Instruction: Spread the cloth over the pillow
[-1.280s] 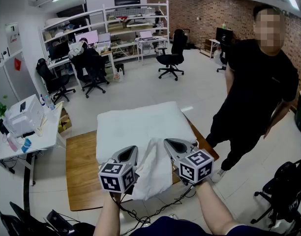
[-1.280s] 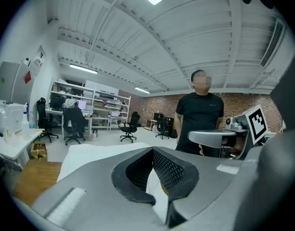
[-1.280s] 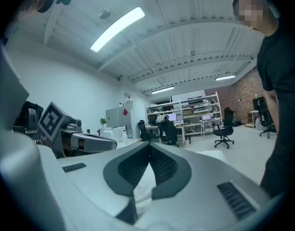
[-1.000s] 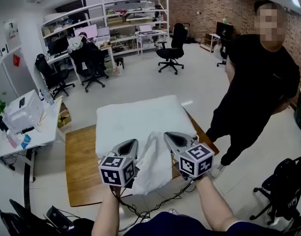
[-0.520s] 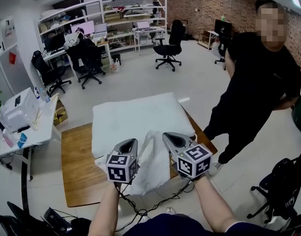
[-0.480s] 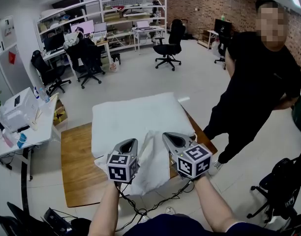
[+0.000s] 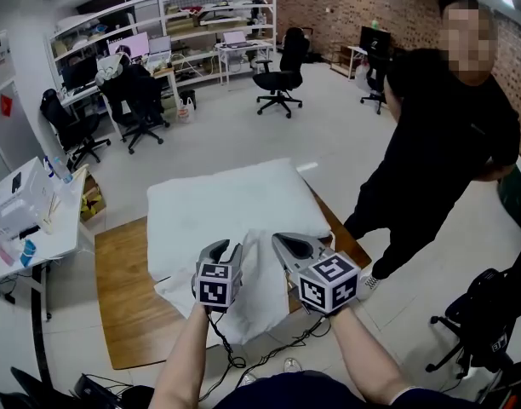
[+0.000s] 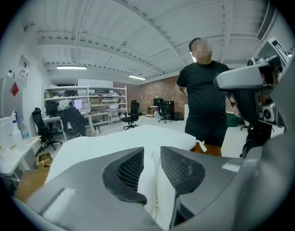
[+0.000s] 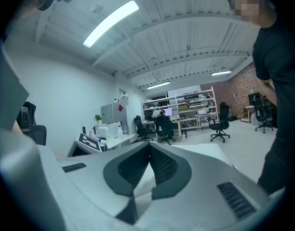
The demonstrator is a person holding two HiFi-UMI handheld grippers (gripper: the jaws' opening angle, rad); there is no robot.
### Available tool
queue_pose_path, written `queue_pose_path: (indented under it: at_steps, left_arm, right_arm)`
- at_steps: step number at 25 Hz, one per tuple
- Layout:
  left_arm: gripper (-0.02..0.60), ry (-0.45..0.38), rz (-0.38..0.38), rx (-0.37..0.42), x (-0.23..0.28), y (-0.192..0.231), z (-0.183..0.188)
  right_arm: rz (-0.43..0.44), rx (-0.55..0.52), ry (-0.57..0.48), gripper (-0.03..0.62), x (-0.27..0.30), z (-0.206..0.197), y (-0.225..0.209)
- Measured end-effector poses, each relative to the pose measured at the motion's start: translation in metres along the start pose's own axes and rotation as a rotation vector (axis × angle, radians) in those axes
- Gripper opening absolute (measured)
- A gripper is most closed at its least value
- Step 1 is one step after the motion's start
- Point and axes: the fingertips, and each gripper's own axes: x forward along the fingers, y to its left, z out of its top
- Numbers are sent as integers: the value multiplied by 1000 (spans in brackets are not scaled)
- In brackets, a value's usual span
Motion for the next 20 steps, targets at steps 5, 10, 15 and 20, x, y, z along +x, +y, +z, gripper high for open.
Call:
queue_pose_path:
  at_steps: [5,10,15,20]
  left_arm:
    - [182,76,4,56,27,-2,-21]
    - [221,136,15,111,47,-3,-36]
    - [194,190,48,161,57,3,-47]
    - [80,189,97,168,52,12,-48]
  right_arm:
    - [-6,2,7,3,3,-2,-4]
    - [-16,-10,22,3,0,-4,-10]
    - [-40,-17,33,3,-8,-4,-21]
    - [-53,-11,34,3,-15,-5,-30]
